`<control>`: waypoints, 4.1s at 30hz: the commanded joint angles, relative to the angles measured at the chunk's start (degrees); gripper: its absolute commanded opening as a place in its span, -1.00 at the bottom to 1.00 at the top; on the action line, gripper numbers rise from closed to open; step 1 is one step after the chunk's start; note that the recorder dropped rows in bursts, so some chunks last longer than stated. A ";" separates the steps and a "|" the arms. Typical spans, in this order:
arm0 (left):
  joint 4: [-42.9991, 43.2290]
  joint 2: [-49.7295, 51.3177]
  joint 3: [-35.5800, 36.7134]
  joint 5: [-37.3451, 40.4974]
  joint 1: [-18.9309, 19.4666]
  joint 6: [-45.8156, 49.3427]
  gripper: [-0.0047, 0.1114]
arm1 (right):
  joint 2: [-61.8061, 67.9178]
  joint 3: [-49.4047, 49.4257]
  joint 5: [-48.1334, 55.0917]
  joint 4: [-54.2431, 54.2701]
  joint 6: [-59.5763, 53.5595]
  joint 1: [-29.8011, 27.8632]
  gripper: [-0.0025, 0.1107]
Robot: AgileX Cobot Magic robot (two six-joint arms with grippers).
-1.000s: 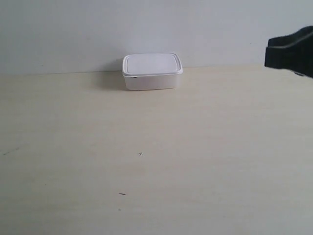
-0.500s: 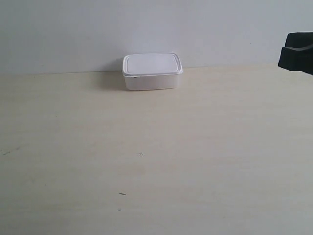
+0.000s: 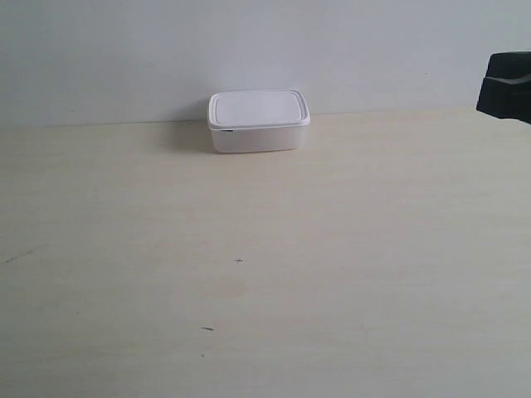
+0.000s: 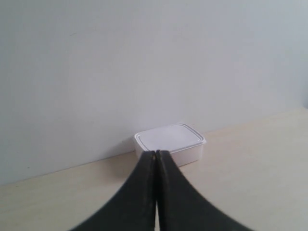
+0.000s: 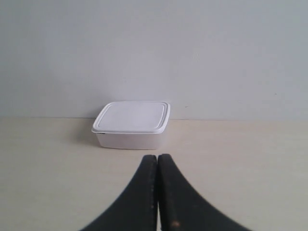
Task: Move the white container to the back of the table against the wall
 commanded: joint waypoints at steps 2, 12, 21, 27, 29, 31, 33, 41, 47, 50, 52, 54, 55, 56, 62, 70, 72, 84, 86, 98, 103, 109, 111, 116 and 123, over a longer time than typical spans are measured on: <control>-0.32 -0.25 0.30 -0.08 0.19 0.24 -0.92 | -0.25 0.17 -0.34 -0.09 0.07 -0.02 -0.96; -0.44 -8.52 6.96 -0.45 0.24 0.24 -0.92 | -10.68 5.11 0.42 -0.39 0.07 -0.02 -0.96; -0.04 -19.32 15.24 -2.83 0.24 0.24 -0.92 | -27.84 17.55 -1.41 -5.49 0.07 -0.02 -0.96; 0.89 -24.81 21.64 -2.83 0.24 0.24 -0.92 | -37.51 24.78 -1.41 -8.42 0.07 -0.02 -0.96; 1.05 -26.22 23.62 -2.83 0.24 0.24 -0.92 | -39.63 26.98 -1.30 -8.42 0.07 -0.02 -0.96; 1.05 -27.74 24.83 -2.83 0.24 0.24 -0.92 | -41.46 29.19 -1.05 -8.42 0.07 -0.02 -0.96; 1.05 -29.05 24.83 -2.83 0.24 0.24 -0.92 | -43.05 31.20 -0.96 -8.42 0.07 -0.02 -0.96; -0.50 -29.77 24.83 -2.70 0.24 0.24 -0.92 | -45.14 33.12 3.35 -12.83 0.07 -0.02 -0.96; -4.11 -29.27 24.83 -2.82 0.24 0.24 -0.92 | -45.14 33.12 5.69 -14.20 0.07 -0.02 -0.96; -5.21 -29.27 24.83 -3.22 0.24 0.24 -0.92 | -45.14 33.12 9.98 -14.54 0.07 -0.02 -0.96; -5.30 -29.27 24.83 -4.15 0.24 0.24 -0.92 | -45.14 33.12 10.67 -14.54 0.22 -0.02 -0.96; -6.25 -29.27 24.83 -4.64 0.24 0.24 -0.92 | -45.14 33.12 10.67 -14.54 0.22 -0.02 -0.96; -6.75 -29.27 24.83 -4.64 0.24 0.24 -0.92 | -45.14 33.12 10.67 -14.54 0.22 -0.02 -0.96; -7.33 -29.27 24.83 -4.64 0.24 0.24 -0.92 | -45.14 33.12 10.67 -14.54 0.22 -0.02 -0.96; -9.60 -29.27 24.83 -4.64 0.24 0.24 -0.92 | -45.14 33.12 10.65 -14.54 0.22 -0.02 -0.96; -9.60 -29.27 24.83 -4.64 0.24 0.24 -0.92 | -45.14 33.12 10.65 -14.54 0.22 -0.02 -0.96; -9.60 -29.27 24.83 -4.64 0.24 0.24 -0.92 | -45.14 33.12 10.65 -14.54 0.22 -0.02 -0.96; -9.60 -29.27 24.83 -4.64 0.24 0.24 -0.92 | -45.14 33.12 10.65 -14.54 0.22 -0.02 -0.96; -9.60 -29.27 24.83 -4.64 0.24 0.24 -0.92 | -45.14 33.12 10.65 -14.54 0.22 -0.02 -0.96; -9.60 -29.27 24.83 -4.64 0.24 0.24 -0.92 | -45.14 33.12 10.65 -14.54 0.22 -0.02 -0.96; -9.60 -29.27 24.83 -4.64 0.24 0.24 -0.92 | -45.14 33.12 10.65 -14.54 0.22 -0.02 -0.96; -9.60 -29.27 24.83 -4.64 0.24 0.24 -0.92 | -45.14 33.12 10.65 -14.54 0.22 -0.02 -0.96; -9.60 -29.27 24.83 -4.64 0.24 0.24 -0.92 | -45.14 33.12 10.65 -14.54 0.22 -0.02 -0.96; -9.60 -29.27 24.83 -4.64 0.24 0.24 -0.92 | -45.14 33.12 10.65 -14.54 0.22 -0.02 -0.96; -9.60 -29.27 24.83 -4.64 0.24 0.24 -0.92 | -45.14 33.12 10.65 -14.54 0.22 -0.02 -0.96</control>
